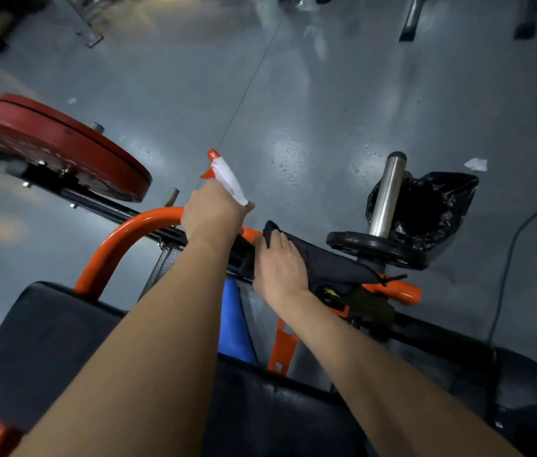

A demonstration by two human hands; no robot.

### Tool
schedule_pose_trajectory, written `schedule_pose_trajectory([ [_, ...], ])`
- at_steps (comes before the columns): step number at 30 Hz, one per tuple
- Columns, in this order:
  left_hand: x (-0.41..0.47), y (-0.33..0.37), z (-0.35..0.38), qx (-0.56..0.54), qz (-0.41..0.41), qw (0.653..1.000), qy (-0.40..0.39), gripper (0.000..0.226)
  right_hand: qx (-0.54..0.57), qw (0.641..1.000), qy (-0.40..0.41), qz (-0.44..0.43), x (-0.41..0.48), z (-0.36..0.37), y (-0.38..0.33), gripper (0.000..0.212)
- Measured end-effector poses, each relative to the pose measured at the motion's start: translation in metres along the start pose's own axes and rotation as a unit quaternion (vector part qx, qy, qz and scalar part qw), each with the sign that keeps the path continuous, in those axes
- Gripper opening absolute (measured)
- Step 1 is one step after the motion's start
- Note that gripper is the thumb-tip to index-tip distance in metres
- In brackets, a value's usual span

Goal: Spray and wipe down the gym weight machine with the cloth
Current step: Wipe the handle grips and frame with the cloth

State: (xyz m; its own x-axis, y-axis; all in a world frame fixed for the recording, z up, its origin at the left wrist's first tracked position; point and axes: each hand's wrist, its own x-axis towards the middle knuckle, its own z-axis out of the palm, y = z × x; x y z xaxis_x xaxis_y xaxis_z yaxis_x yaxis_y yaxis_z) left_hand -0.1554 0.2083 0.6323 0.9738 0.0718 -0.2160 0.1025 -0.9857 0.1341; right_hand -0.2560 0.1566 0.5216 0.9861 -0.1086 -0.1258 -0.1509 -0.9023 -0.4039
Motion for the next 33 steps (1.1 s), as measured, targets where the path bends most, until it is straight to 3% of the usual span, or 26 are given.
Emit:
schedule_pose_trajectory([
  [5, -0.004, 0.001, -0.002, -0.002, -0.003, 1.0, 0.006, 0.055, 0.047, 0.998, -0.04, -0.014, -0.011, -0.027, 0.026, 0.054],
  [8, -0.006, 0.003, -0.004, -0.008, -0.003, 1.0, 0.017, 0.058, 0.113, 0.993, -0.006, 0.039, -0.037, -0.034, 0.06, 0.039],
  [11, -0.005, 0.001, -0.002, -0.014, -0.002, 1.0, 0.019, 0.055, 0.314, 0.941, 0.007, 0.125, -0.058, -0.032, 0.099, 0.024],
  [14, -0.003, -0.002, 0.0, -0.019, 0.009, 0.999, 0.025, 0.05, 0.378, 0.916, 0.018, 0.135, -0.054, -0.025, 0.11, 0.018],
  [17, -0.003, -0.002, 0.001, -0.01, 0.018, 0.999, 0.037, 0.048, 0.466, 0.864, 0.043, 0.184, -0.041, -0.021, 0.111, 0.006],
  [20, -0.003, -0.002, 0.001, -0.002, 0.028, 0.999, 0.044, 0.047, 0.519, 0.817, 0.075, 0.241, -0.033, -0.021, 0.115, 0.017],
  [23, -0.01, 0.001, -0.001, 0.028, 0.043, 0.996, 0.07, 0.045, 0.541, 0.775, 0.113, 0.305, -0.036, -0.007, 0.121, 0.01],
  [24, -0.013, 0.003, -0.003, 0.047, 0.052, 0.994, 0.086, 0.043, 0.531, 0.774, 0.12, 0.325, -0.041, 0.001, 0.124, 0.017],
  [28, -0.021, 0.005, -0.004, 0.082, 0.086, 0.983, 0.14, 0.04, 0.458, 0.821, 0.131, 0.315, -0.087, 0.012, 0.136, 0.02],
  [33, -0.024, 0.01, -0.006, 0.052, 0.088, 0.988, 0.118, 0.044, 0.433, 0.827, 0.08, 0.349, -0.171, 0.007, 0.155, 0.029],
])
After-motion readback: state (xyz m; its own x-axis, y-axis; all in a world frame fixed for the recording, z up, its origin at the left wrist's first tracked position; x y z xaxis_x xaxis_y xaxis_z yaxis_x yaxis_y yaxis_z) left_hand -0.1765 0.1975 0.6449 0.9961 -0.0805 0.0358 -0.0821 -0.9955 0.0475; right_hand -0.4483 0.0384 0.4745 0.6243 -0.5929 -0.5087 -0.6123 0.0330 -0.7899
